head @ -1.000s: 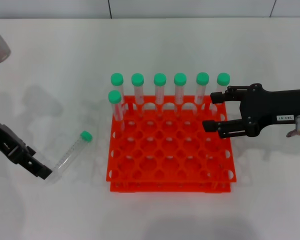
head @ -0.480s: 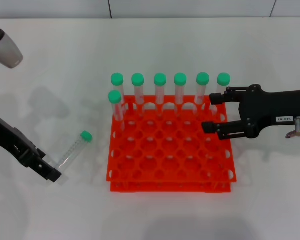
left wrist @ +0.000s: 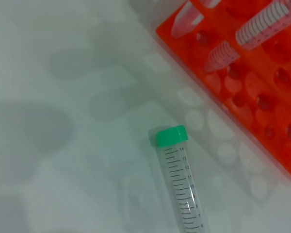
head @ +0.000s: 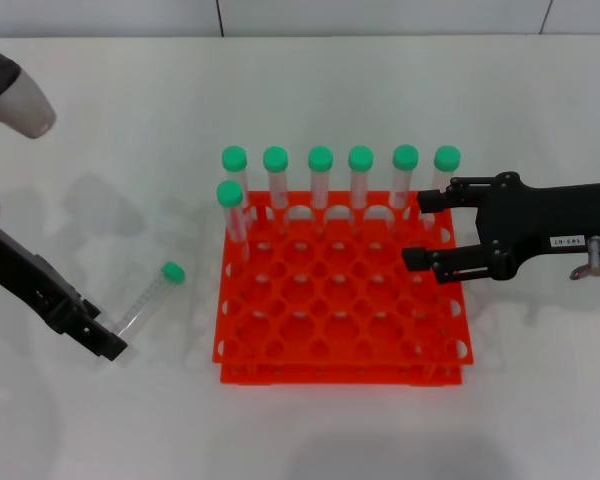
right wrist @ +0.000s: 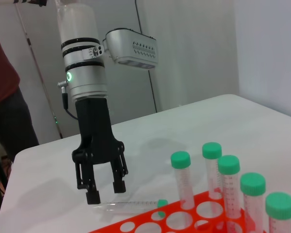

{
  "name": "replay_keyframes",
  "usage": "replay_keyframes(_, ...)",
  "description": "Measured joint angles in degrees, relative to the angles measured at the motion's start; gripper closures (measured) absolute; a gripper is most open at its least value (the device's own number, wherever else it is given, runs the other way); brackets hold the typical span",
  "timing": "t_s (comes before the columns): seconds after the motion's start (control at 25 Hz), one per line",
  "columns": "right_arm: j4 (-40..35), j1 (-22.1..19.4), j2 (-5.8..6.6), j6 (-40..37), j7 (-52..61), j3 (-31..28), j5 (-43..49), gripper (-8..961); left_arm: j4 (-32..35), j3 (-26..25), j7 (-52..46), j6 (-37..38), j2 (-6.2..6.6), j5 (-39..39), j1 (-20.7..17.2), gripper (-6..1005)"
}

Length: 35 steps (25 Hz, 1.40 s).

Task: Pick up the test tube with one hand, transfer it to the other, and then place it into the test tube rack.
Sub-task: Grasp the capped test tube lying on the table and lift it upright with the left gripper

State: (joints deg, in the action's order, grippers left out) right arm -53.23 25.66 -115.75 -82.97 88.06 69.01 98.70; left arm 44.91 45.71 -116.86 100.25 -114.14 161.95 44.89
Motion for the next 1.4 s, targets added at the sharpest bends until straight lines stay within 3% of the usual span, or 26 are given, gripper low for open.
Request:
replay_keyframes(0.2,0.0,0.0,0.0,0.0,0.0,0.0,0.0,181,-0.3,0.9,-0.3,-0.4,-0.39,0.2,0.2,187)
replay_keyframes(0.32,0.0,0.0,0.0,0.0,0.0,0.0,0.0,182,-0.6,1.3,-0.3,-0.7,-0.44,0.1,0.3,405)
replay_keyframes(1.4,0.6,-0.2,0.0,0.0,-0.8,0.0,-0.6,184,-2.2,2.8,-0.7,-2.9,-0.98,0.3,1.0,469)
